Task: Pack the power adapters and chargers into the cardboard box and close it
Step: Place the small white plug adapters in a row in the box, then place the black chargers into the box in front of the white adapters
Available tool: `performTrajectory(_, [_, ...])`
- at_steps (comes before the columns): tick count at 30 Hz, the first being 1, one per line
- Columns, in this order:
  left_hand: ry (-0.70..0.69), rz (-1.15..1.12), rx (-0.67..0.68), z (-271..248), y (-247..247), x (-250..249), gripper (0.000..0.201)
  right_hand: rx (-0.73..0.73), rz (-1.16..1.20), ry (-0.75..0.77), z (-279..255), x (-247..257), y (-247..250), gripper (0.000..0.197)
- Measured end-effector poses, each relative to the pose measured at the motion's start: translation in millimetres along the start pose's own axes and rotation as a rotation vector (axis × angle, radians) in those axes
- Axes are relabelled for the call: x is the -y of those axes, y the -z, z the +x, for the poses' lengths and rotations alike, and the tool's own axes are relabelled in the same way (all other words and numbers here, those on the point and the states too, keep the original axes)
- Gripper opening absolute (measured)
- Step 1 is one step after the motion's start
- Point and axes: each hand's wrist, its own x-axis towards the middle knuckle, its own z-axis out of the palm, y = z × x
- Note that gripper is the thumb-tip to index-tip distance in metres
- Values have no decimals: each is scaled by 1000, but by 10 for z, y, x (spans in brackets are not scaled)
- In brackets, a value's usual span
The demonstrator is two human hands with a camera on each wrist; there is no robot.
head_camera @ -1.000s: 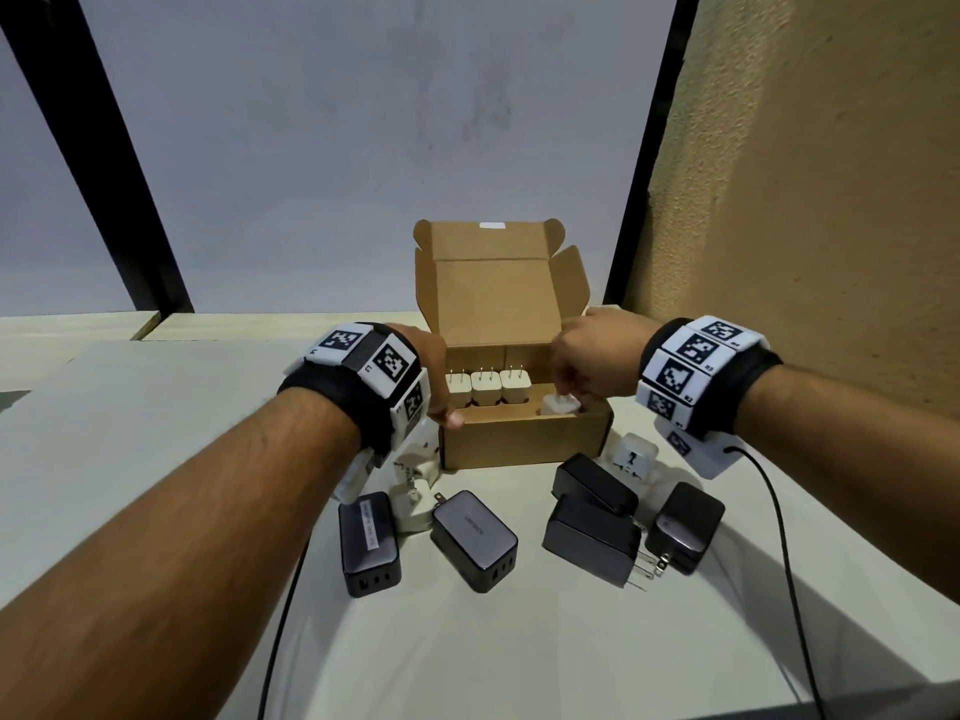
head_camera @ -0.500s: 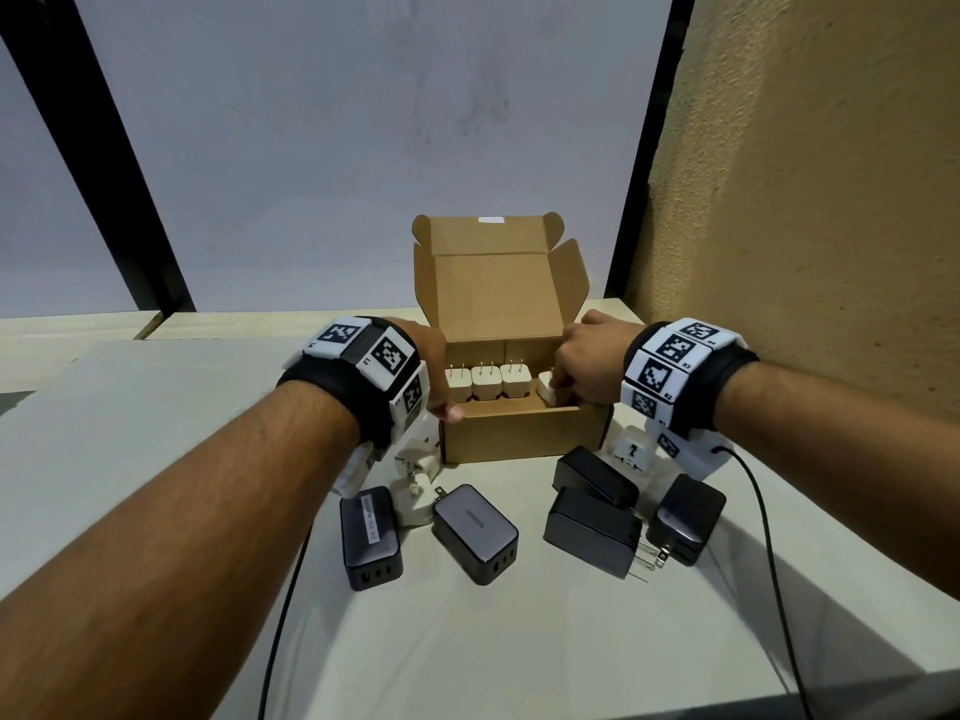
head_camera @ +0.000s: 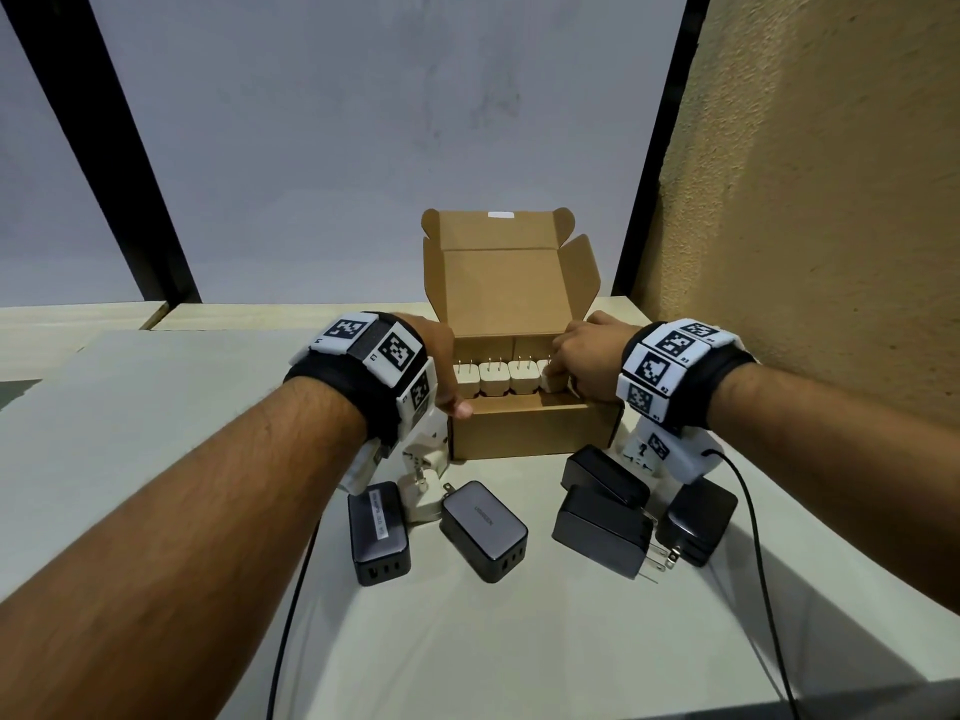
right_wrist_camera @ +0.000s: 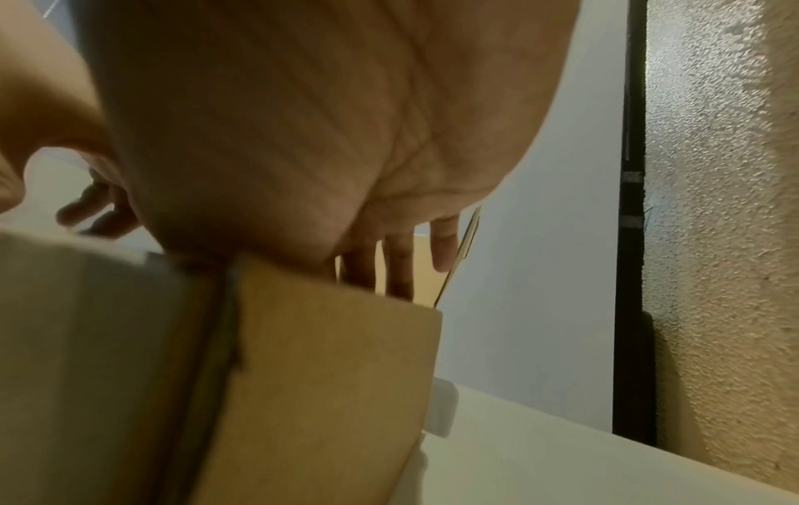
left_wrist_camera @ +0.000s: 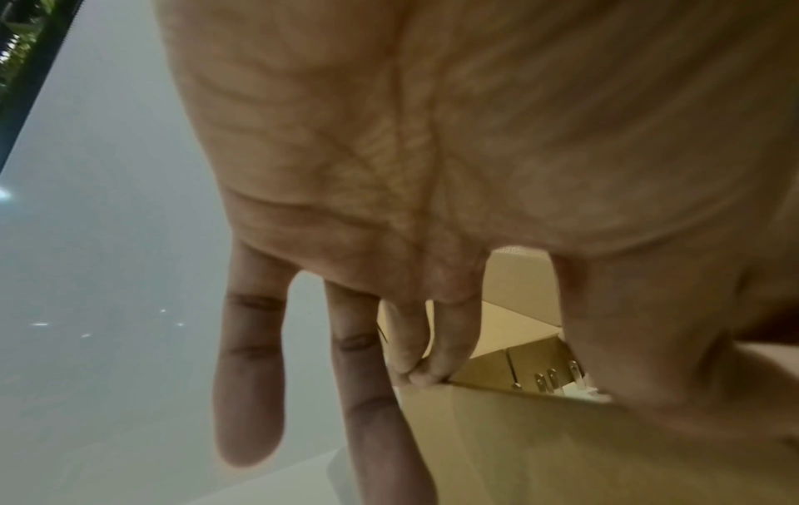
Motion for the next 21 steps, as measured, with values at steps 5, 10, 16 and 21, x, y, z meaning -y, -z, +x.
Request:
performTrajectory(5, [-55,6,-82,-69,-1,2,53,-158,115,-33,-277,-78,91,43])
performTrajectory(10, [-14,-21,-46,-92,33,-33,48,-170,280,-93,-657,-200,70,28])
performTrajectory(16, [35,-66,-63,-119,6,-9,66,-45,474,-144,-887,-226,-103,31])
performTrajectory(21, [27,-63,-17,-229,89,-64,62,124,517,-71,-1184,-174,-203,46])
